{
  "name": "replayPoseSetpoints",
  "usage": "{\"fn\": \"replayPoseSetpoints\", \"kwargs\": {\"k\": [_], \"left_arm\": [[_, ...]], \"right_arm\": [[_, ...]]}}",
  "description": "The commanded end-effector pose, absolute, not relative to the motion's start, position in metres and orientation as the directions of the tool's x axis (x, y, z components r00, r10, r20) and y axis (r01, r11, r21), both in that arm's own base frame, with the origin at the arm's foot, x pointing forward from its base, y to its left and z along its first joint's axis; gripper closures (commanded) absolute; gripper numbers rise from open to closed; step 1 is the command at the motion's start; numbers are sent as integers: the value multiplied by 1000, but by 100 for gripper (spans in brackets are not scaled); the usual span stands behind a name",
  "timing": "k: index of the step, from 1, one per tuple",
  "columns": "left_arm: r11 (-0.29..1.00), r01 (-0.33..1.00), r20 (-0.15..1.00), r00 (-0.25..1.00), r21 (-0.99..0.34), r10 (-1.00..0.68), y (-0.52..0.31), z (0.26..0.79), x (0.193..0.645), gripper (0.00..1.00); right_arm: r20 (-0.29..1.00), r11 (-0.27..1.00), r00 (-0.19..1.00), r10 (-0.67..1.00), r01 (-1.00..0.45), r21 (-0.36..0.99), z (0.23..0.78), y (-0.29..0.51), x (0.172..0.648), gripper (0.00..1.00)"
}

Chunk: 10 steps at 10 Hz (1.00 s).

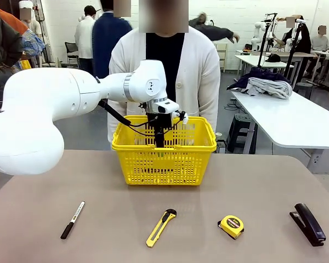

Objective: Place the items the person wants into the basket.
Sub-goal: Pick up the item the person points to and place it in the Market Basket.

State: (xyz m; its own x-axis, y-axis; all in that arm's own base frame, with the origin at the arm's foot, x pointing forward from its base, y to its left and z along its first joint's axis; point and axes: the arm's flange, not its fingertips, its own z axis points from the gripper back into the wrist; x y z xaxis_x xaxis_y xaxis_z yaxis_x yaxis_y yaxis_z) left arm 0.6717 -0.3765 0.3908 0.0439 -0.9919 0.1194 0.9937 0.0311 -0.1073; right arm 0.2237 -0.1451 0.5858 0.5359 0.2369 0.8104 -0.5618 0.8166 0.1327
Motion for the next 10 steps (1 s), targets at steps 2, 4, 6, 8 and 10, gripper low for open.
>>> {"fn": "replayPoseSetpoints", "kwargs": {"k": [2, 4, 6, 8, 10], "left_arm": [[28, 993, 113, 41, -115, -993, -383, 400, 680, 0], [33, 990, 134, 52, -139, -990, -372, 416, 666, 0], [18, 996, 172, 33, -90, -984, -339, 458, 624, 0], [42, 998, 210, 53, -55, -976, -286, 492, 583, 0], [113, 993, 260, 117, -30, -959, -230, 514, 542, 0]], "right_arm": [[814, 814, 532, 234, -564, 135, 586, -145, 225, 0], [814, 814, 532, 234, -564, 135, 586, -145, 225, 0], [814, 814, 532, 234, -564, 135, 586, -145, 225, 0], [814, 814, 532, 234, -564, 135, 586, -145, 225, 0], [814, 814, 532, 234, -564, 135, 586, -145, 225, 0]]}}
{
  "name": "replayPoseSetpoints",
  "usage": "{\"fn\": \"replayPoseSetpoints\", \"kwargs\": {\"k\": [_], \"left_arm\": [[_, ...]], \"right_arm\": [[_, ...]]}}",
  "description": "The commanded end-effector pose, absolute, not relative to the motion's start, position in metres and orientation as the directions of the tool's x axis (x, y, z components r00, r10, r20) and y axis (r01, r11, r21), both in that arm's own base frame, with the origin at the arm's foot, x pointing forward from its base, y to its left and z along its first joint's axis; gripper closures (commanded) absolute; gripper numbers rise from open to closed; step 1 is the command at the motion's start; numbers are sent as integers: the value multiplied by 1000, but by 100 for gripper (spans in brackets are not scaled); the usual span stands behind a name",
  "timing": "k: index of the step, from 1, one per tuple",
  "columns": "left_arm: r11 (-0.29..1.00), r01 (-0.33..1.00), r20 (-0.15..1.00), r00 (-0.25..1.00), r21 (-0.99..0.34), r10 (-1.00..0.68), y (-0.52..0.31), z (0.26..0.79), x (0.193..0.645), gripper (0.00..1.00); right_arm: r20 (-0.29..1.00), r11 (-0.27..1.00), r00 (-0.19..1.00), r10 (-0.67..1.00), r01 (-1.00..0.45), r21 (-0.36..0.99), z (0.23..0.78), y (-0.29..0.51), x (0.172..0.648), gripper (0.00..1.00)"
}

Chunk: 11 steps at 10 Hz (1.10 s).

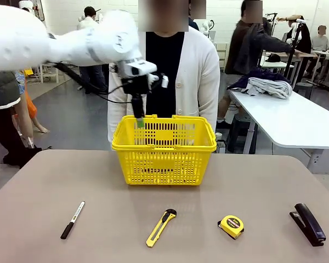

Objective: Place the items the person wants into the basket.
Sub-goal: Pick up the item the person points to and place it in the Market Basket.

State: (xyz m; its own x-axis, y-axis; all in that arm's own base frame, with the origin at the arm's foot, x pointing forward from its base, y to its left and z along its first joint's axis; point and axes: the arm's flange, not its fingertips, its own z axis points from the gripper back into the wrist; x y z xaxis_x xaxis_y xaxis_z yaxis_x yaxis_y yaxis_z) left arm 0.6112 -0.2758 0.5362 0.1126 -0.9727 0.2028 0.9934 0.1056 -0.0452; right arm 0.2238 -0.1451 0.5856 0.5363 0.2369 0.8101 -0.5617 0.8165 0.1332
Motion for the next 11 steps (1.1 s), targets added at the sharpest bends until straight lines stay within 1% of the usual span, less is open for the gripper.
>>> {"fn": "replayPoseSetpoints", "kwargs": {"k": [1, 4, 5, 7, 9, 11], "left_arm": [[142, 990, 281, 141, -16, -949, -212, 521, 521, 0], [276, 957, 345, 231, 89, -910, -162, 546, 456, 0], [318, 942, 356, 261, 108, -897, -161, 551, 448, 0], [367, 923, 381, 299, 118, -875, -176, 544, 455, 0], [390, 917, 374, 332, 88, -866, -196, 536, 472, 0], [391, 916, 362, 335, 92, -870, -210, 536, 478, 0]], "right_arm": [[814, 814, 532, 234, -564, 135, 586, -145, 225, 0], [814, 814, 532, 234, -564, 135, 586, -145, 225, 0], [814, 814, 532, 234, -564, 135, 586, -145, 225, 0], [814, 814, 532, 234, -564, 135, 586, -145, 225, 0], [814, 814, 532, 234, -564, 135, 586, -145, 225, 0], [814, 814, 532, 234, -564, 135, 586, -145, 225, 0]]}}
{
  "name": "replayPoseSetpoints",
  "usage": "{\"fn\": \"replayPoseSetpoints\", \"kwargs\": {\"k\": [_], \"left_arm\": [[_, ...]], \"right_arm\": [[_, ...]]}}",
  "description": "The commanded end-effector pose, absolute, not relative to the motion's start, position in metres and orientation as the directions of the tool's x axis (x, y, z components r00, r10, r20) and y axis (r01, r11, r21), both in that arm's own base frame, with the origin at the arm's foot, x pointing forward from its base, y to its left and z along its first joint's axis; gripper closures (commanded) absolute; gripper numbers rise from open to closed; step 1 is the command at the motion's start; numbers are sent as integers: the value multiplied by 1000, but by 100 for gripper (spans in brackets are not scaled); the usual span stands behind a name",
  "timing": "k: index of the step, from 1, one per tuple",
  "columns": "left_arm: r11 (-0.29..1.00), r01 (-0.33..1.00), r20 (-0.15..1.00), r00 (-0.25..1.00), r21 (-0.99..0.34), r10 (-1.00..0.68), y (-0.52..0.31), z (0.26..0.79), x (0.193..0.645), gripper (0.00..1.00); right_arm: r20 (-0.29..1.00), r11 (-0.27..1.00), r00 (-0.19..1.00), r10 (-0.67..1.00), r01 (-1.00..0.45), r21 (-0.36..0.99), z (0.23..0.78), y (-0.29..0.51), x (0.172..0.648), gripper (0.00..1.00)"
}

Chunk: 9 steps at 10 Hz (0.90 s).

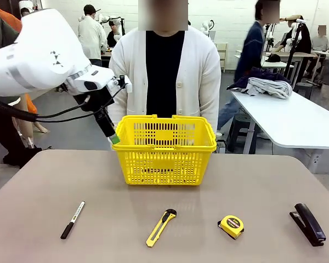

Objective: Place the items the person wants into the basket.
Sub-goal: Pick up the item the person points to and place it in the Market Basket.

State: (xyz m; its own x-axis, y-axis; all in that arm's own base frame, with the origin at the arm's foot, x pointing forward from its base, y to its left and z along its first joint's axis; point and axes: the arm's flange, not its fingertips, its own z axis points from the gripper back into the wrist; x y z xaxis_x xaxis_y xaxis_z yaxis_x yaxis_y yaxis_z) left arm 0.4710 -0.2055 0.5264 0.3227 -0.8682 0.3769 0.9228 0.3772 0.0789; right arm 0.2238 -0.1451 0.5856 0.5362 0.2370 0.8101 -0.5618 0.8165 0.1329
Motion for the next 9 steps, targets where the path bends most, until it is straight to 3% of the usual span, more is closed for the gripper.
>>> {"fn": "replayPoseSetpoints", "kwargs": {"k": [1, 9], "left_arm": [[393, 915, 352, 340, 89, -872, -216, 536, 483, 0], [377, 923, 374, 324, 78, -869, -211, 527, 477, 0]], "right_arm": [[814, 814, 532, 234, -564, 135, 586, -145, 225, 0], [814, 814, 532, 234, -564, 135, 586, -145, 225, 0]]}}
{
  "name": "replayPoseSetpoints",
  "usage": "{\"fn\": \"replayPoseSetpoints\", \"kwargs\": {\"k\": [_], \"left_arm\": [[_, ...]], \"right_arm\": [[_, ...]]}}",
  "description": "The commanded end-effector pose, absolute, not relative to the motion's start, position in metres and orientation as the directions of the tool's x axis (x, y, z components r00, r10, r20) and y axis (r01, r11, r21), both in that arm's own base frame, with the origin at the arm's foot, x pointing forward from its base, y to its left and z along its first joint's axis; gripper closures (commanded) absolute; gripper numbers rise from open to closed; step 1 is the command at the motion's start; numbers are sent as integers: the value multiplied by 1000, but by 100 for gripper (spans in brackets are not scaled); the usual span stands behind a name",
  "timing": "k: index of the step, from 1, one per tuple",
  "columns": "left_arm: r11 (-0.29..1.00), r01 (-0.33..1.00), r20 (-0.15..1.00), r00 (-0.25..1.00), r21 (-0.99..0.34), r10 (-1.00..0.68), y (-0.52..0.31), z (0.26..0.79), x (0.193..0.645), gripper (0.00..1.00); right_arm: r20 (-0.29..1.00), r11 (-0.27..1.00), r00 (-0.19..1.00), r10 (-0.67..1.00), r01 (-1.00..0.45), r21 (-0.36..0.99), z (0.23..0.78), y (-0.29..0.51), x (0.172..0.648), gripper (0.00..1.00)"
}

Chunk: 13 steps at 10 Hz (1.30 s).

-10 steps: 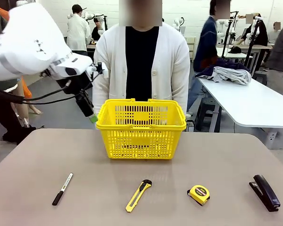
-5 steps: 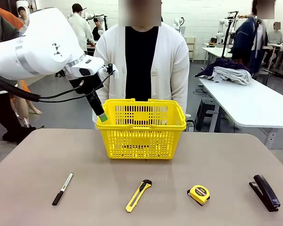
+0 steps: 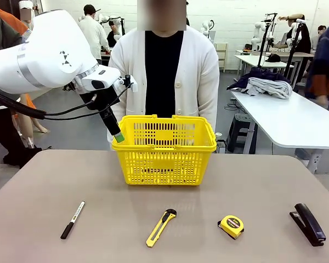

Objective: Place the items the person wants into the basket.
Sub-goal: Pick up the item the person points to and place it in the Market Basket.

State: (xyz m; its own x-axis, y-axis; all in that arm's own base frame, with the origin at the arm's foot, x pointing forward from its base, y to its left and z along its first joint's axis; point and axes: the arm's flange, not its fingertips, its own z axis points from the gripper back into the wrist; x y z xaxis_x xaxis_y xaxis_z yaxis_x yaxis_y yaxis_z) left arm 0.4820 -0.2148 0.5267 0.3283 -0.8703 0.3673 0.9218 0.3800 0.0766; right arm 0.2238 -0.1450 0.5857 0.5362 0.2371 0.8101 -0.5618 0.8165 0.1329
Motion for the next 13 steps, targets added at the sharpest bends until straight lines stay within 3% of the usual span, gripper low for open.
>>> {"fn": "replayPoseSetpoints", "kwargs": {"k": [1, 3, 5, 8, 13], "left_arm": [[377, 923, 374, 324, 78, -869, -211, 527, 477, 0], [380, 922, 367, 328, 77, -870, -215, 527, 482, 0], [293, 956, 503, 245, 18, -829, -129, 568, 452, 0], [291, 956, 632, 238, -20, -738, -21, 607, 389, 0], [388, 922, 809, 237, -12, -538, 93, 576, 340, 0]], "right_arm": [[814, 814, 532, 234, -564, 135, 586, -145, 225, 0], [814, 814, 532, 234, -564, 135, 586, -145, 225, 0], [814, 814, 532, 234, -564, 135, 586, -145, 225, 0], [814, 814, 532, 234, -564, 135, 586, -145, 225, 0], [814, 814, 532, 234, -564, 135, 586, -145, 225, 0]]}}
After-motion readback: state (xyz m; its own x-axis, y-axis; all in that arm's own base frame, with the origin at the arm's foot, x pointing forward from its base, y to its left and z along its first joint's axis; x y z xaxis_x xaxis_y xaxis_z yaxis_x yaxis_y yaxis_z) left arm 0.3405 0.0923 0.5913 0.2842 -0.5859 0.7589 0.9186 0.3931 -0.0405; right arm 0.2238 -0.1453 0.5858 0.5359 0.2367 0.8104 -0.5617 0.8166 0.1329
